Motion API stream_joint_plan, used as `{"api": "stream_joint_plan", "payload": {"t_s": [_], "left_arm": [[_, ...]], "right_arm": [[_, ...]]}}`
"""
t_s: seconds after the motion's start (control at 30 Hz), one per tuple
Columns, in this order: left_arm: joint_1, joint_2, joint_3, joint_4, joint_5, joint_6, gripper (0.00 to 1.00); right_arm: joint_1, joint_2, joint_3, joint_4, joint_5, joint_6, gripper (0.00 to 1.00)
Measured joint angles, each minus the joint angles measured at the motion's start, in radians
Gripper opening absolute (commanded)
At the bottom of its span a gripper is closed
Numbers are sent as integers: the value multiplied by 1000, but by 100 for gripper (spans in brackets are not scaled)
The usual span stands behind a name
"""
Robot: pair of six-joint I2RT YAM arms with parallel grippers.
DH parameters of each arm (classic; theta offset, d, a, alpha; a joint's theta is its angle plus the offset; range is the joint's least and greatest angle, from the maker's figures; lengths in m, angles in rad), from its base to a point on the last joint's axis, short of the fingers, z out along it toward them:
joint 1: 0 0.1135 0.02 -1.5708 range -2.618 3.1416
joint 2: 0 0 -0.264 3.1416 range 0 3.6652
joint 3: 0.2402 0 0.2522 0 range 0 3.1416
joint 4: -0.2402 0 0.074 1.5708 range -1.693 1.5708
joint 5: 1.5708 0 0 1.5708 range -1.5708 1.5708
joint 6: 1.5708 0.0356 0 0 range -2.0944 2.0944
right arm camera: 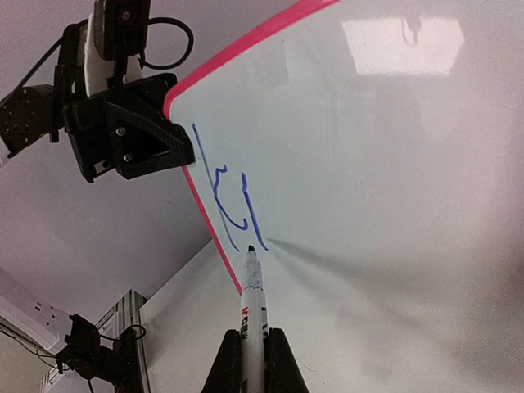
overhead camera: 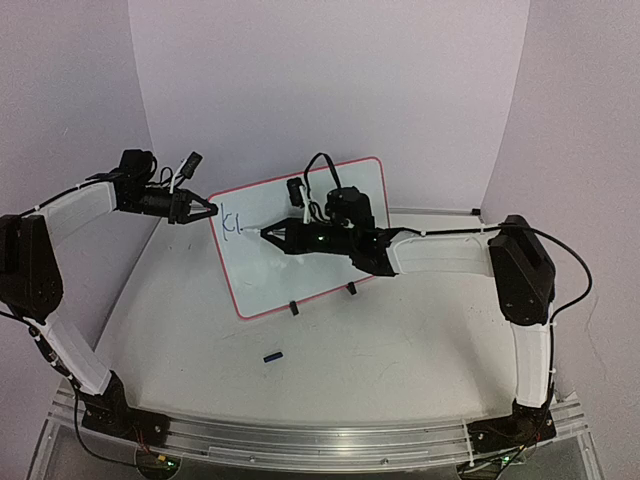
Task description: Write a sentence on the whiteboard
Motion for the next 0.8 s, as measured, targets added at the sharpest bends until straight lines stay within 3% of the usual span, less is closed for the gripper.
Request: {"api": "stream_joint_plan", "payload": {"t_s": [0.8], "left_arm": [[0, -1, 0, -2, 0, 0, 0]], "right_arm": [[-3, 25, 141, 21, 1, -1, 0]]}}
